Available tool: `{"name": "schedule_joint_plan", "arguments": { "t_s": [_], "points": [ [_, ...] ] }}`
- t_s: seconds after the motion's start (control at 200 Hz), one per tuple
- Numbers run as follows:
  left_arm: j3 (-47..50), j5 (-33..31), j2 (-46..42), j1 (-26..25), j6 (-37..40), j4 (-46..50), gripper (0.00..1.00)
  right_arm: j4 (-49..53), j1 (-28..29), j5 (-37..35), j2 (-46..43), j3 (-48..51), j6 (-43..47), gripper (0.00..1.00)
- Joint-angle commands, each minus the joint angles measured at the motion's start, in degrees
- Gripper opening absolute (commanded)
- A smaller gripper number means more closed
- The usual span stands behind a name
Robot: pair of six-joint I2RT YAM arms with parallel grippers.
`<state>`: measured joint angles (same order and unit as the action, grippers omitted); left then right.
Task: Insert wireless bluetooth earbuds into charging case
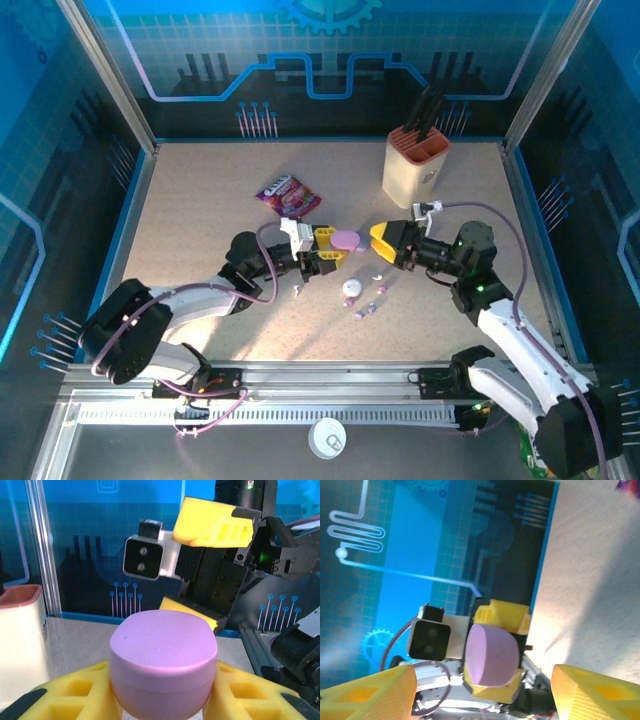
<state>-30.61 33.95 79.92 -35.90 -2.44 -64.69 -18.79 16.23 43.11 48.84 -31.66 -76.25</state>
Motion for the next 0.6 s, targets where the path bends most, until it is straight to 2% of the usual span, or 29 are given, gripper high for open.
{"name": "schedule_joint_plan", "arguments": {
  "t_s": [0.0,0.135,0.27,0.435,0.59],
  "points": [
    [-0.95,-1.46,-3.22,-0.22,2.04,6.45,0.40,14.13,-1.84,-1.65,-2.22,-3.40,16.84,0.71],
    [-0.95,-0.94,-4.84,-0.49,1.59,9.18,0.40,29.49,-0.63,-5.13,-2.18,-10.42,34.69,0.75],
    [-0.94,2.00,-6.79,-0.42,3.68,12.86,0.40,38.64,3.26,-11.59,-1.38,-16.11,47.59,0.78],
    [-1.05,2.16,-7.91,-0.60,1.80,13.01,0.40,43.31,10.51,-20.93,0.13,-20.57,57.04,0.80],
    [-1.39,2.19,-8.11,-1.13,1.07,13.08,0.39,43.38,16.37,-26.55,1.68,-21.68,61.67,0.85]
  ]
}}
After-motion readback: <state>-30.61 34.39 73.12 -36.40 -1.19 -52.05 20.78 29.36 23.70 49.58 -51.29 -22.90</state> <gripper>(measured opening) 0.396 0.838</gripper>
